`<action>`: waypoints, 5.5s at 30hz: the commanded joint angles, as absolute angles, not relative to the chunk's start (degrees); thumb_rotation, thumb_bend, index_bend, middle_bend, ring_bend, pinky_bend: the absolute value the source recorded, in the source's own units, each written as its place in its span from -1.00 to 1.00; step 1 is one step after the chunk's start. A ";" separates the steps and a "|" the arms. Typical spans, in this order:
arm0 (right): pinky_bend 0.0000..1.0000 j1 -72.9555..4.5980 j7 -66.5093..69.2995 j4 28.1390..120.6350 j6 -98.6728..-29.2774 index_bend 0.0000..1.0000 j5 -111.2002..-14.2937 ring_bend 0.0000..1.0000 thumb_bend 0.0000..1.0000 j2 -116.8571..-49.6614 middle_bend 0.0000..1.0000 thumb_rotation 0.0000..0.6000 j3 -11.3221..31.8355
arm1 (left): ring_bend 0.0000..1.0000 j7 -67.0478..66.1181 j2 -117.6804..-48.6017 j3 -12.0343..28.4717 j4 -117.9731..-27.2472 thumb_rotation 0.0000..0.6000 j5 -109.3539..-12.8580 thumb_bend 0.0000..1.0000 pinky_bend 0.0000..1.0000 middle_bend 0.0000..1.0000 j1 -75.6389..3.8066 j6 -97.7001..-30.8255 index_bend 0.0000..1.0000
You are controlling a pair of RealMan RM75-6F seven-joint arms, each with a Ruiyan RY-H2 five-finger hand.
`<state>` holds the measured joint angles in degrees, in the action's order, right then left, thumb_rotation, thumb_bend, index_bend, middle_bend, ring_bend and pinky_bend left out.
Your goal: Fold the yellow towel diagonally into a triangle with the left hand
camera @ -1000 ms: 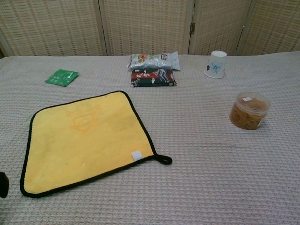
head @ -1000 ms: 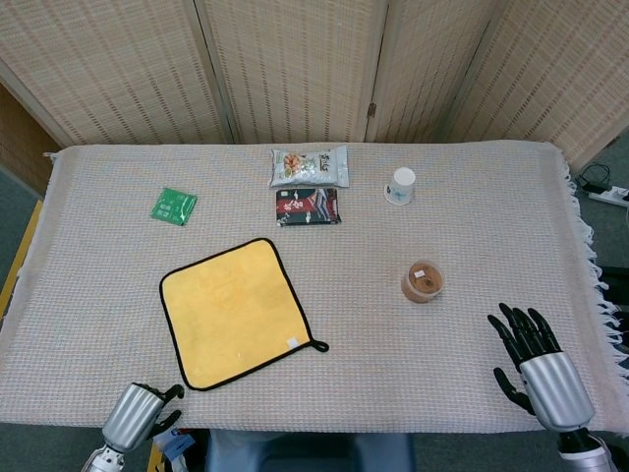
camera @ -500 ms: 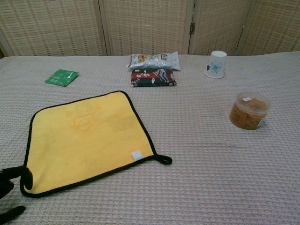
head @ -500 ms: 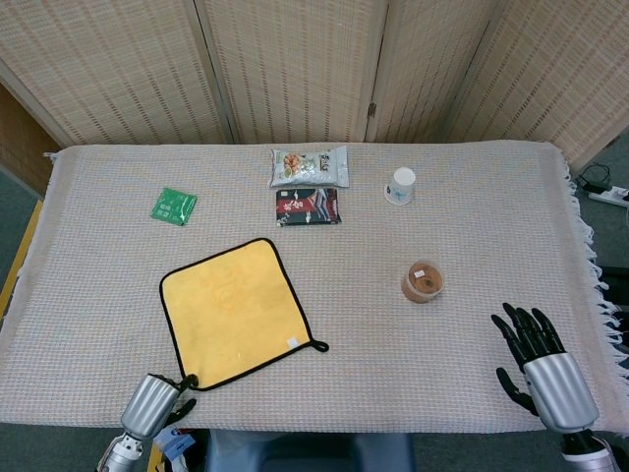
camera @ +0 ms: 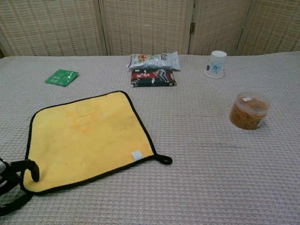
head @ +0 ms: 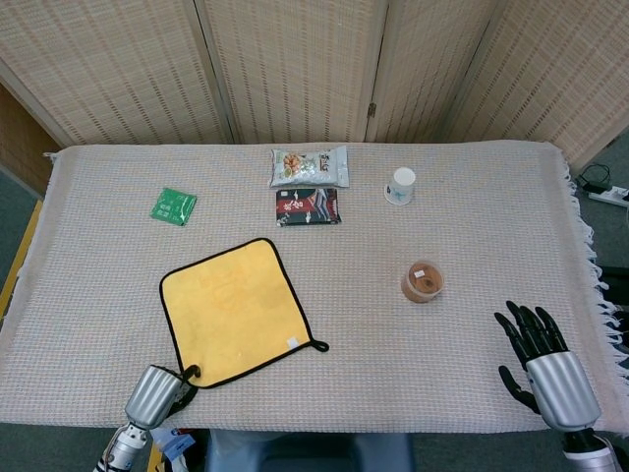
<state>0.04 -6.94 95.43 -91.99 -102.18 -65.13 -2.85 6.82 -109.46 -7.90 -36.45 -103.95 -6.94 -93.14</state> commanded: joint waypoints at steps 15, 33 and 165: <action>-1.00 -0.11 -7.53 95.46 -91.50 -1.00 -101.86 -1.00 -0.11 -65.40 -1.00 1.00 -2.78 | 1.00 9.69 -109.85 -7.07 -34.77 1.00 -103.01 -0.24 1.00 1.00 -7.87 -97.92 0.20; -1.00 -0.18 -6.69 95.46 -91.52 -1.00 -101.22 -1.00 -0.11 -65.12 -1.00 1.00 -2.50 | 1.00 5.92 -105.68 -3.58 -44.76 1.00 -102.93 -0.03 1.00 1.00 -14.38 -98.86 0.24; -1.00 2.10 7.41 94.02 -90.12 -1.00 -84.82 -1.00 -0.11 -59.03 -1.00 1.00 4.42 | 1.00 13.99 -127.90 13.75 -4.71 1.00 -76.19 -0.04 1.00 1.00 -62.04 -50.63 -0.30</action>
